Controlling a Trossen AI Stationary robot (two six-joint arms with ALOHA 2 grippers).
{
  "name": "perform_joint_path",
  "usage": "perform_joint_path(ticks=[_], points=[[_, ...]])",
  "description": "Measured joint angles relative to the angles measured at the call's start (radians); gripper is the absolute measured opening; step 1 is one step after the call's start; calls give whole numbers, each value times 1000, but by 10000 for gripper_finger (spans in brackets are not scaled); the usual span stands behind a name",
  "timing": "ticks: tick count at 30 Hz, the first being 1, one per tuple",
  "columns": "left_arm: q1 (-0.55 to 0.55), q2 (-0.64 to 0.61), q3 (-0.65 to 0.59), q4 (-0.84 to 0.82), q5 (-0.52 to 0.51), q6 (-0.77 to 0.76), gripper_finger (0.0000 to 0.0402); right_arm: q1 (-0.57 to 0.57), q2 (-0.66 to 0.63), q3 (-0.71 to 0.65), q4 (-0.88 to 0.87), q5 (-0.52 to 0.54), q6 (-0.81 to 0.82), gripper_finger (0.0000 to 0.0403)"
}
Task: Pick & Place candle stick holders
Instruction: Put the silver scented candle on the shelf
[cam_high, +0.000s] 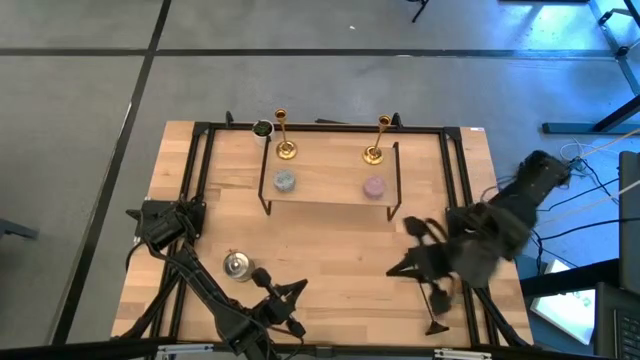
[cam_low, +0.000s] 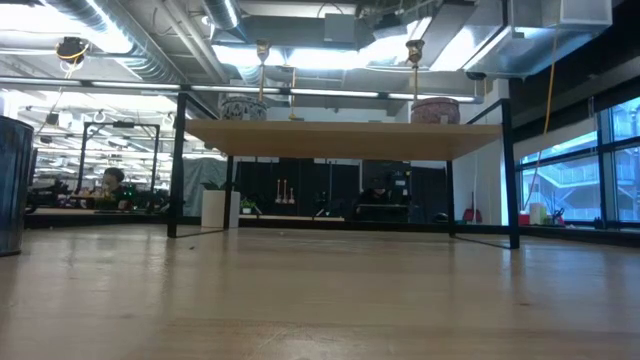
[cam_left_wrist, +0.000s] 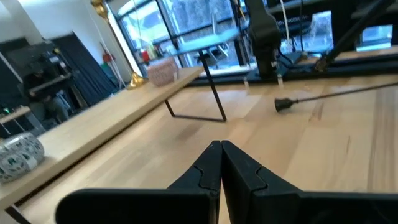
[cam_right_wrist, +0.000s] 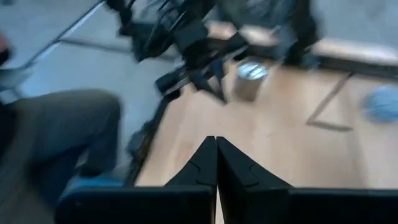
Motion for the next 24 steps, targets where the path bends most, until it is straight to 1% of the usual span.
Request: perform_joint_path(ticks=[2,5,8,11,14,17,20,22,24], points=[[6,-8,0,0,36,2,2,88,-13,-1,0,150,-5,0],[14,-27,0,-1,91,24,2,219,-28,-25,12,311,-47,0],[13,-58,0,0,104,69,2,330,-25,-83,35,479,-57,0],[12,-95,0,1,103,118,2,386,-25,-159,86,624,-57,0],[18,-135,0,4,91,168,2,407,-25,-230,113,703,-67,0],[31,-163,0,17,92,217,2,408,-25,-247,162,721,-159,0],[46,-178,0,72,130,301,2,408,-29,-247,247,680,-255,0],[60,-180,0,138,182,390,2,408,-29,-247,293,593,-333,0],[74,-179,0,229,254,506,2,404,-29,-247,320,445,-407,0]])
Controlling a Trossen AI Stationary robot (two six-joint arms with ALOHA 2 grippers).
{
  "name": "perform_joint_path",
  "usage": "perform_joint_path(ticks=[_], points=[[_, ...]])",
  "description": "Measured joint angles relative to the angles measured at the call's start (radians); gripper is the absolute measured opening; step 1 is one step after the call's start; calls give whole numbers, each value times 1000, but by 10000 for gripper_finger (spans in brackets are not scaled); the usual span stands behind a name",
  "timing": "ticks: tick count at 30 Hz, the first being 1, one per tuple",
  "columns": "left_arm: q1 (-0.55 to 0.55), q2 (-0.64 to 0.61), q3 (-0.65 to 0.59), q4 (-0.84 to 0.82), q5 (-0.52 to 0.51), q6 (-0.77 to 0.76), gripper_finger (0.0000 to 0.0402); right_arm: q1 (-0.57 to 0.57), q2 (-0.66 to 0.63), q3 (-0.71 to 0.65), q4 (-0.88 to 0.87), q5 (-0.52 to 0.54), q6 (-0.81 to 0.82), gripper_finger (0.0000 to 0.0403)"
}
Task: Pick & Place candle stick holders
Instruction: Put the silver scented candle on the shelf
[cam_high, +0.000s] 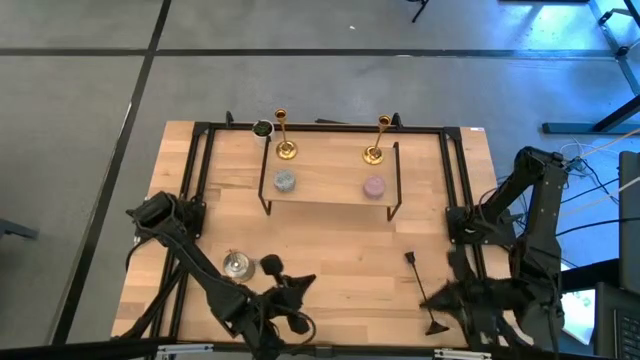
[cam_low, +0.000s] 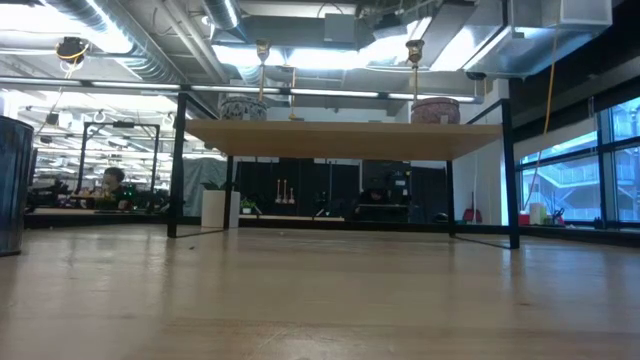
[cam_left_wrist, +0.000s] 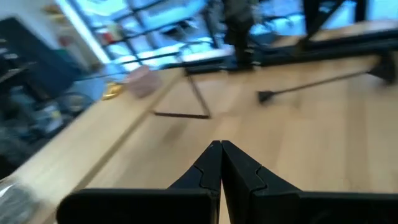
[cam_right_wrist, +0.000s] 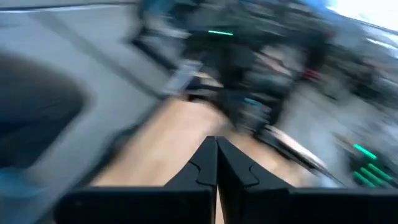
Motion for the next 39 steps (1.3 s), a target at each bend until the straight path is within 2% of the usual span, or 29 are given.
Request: perform_joint_path(ticks=[2,4,6,9,13,17,22,26,30,34,36,39], points=[[15,0,0,113,94,121,2,-11,0,0,12,-165,-63,0],[26,0,0,230,185,247,2,-16,0,0,20,-277,-103,0],[31,0,0,355,254,359,2,-16,0,0,27,-328,-124,0],[30,0,0,507,329,502,2,-15,0,-17,27,-340,-143,0],[30,0,0,611,430,617,2,-16,-20,-61,33,-313,-150,0],[34,0,-1,619,442,627,2,-22,-102,-143,112,-209,-143,0],[45,0,-64,672,437,623,2,-23,-280,-310,180,-113,-95,0],[61,-4,-118,725,438,585,2,-38,-446,-463,300,-33,-79,0],[82,-48,-194,843,541,560,2,-59,-596,-575,432,-15,-83,0],[94,-118,-308,975,666,585,2,-70,-700,-624,470,-15,-55,0],[94,-156,-383,1038,702,603,2,-71,-725,-629,456,-15,-19,0],[92,-232,-507,1122,699,612,2,-71,-738,-630,448,-15,9,0]])
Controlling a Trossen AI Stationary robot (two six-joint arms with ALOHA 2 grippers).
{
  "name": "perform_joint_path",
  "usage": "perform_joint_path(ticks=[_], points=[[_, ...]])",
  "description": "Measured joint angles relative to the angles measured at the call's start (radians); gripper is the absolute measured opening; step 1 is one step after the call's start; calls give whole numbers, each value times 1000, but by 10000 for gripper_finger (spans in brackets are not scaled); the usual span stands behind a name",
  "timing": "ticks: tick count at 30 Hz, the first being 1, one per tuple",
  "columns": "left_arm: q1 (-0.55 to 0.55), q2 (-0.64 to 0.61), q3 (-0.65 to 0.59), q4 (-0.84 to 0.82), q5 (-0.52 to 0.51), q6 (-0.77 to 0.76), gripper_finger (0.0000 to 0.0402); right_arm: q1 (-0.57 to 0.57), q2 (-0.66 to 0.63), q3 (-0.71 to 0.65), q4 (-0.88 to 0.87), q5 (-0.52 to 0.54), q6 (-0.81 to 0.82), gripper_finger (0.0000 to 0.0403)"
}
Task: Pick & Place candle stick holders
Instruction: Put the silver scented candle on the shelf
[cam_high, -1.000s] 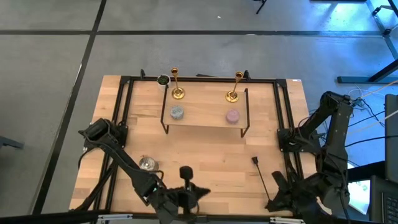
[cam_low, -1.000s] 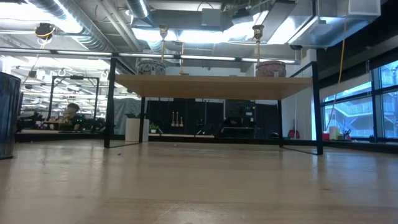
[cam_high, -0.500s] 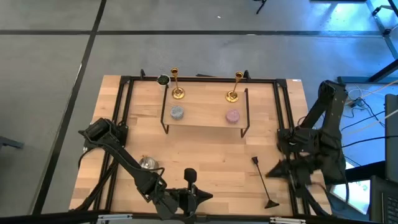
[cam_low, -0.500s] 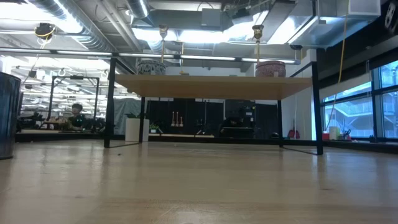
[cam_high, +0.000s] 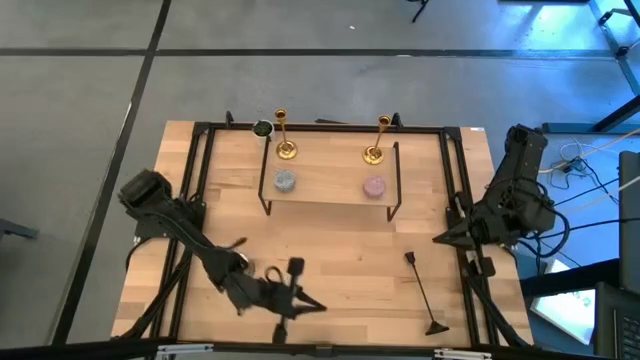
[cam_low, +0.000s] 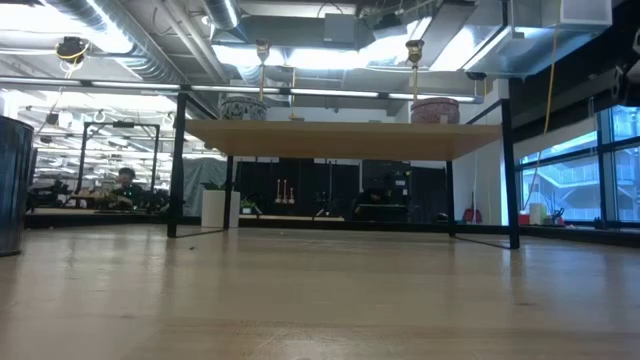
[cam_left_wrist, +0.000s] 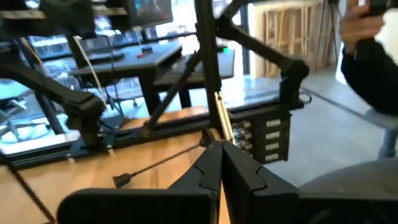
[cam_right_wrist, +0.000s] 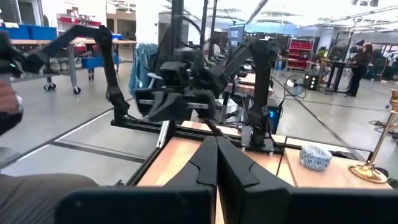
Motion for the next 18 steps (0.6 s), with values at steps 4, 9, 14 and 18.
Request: perform_joint_path(ticks=[4,9,14,18], points=[[5,-111,-209,200,-25,-10,2,-1,6,0,4,0,1,0],[7,-185,-474,585,20,-12,2,0,34,0,7,-1,2,0],[-2,-175,-618,861,55,-82,2,-1,61,0,21,-2,24,0],[-5,-176,-620,832,48,-171,2,-1,75,0,22,-2,5,0]])
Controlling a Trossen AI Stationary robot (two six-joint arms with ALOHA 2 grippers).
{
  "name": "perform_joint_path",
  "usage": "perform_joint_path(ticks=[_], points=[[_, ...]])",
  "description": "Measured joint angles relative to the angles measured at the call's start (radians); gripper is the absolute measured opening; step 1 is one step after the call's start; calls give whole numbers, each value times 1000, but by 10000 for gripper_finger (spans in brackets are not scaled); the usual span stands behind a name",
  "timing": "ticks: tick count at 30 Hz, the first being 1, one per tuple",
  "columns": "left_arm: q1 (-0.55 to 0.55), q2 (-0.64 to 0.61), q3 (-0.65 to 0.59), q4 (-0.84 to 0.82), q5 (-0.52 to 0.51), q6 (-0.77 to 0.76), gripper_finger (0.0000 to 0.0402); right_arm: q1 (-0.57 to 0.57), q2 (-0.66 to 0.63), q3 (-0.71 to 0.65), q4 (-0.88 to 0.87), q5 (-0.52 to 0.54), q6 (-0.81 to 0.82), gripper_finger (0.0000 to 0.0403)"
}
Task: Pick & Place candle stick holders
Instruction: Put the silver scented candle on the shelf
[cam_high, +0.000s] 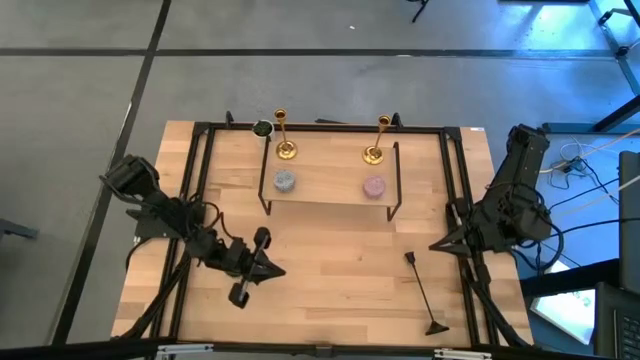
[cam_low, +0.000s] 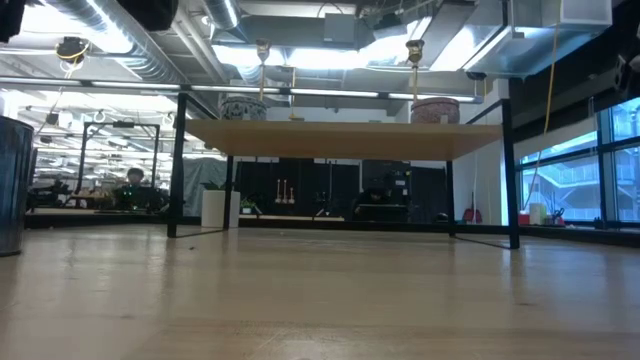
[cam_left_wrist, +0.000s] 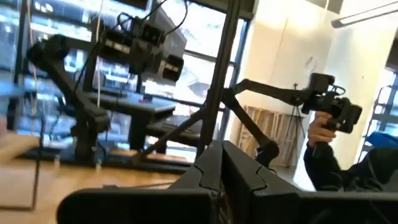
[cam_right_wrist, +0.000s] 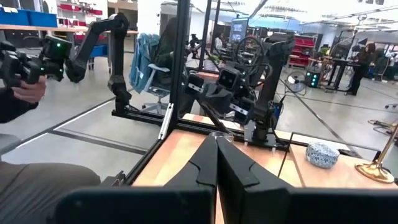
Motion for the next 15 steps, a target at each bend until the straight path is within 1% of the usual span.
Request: perform_joint_path(ticks=[1,3,5,6,8,11,13,15], points=[[-3,0,7,-2,-2,-14,2,0,3,0,0,0,0,0],[-11,-2,23,-7,-40,-23,2,0,8,0,0,0,0,0],[-22,-21,47,-66,-87,-21,2,0,11,0,1,1,-1,0],[-28,-37,63,-121,-111,-21,2,0,12,0,0,1,-1,0],[-39,-74,103,-287,-146,-22,2,0,15,0,0,1,-3,0],[-52,-131,183,-615,-195,-44,2,0,18,0,2,2,-4,0],[-57,-163,238,-839,-233,-83,2,0,19,0,0,2,-3,0],[-61,-191,282,-1038,-251,-154,2,0,19,0,0,2,5,0]])
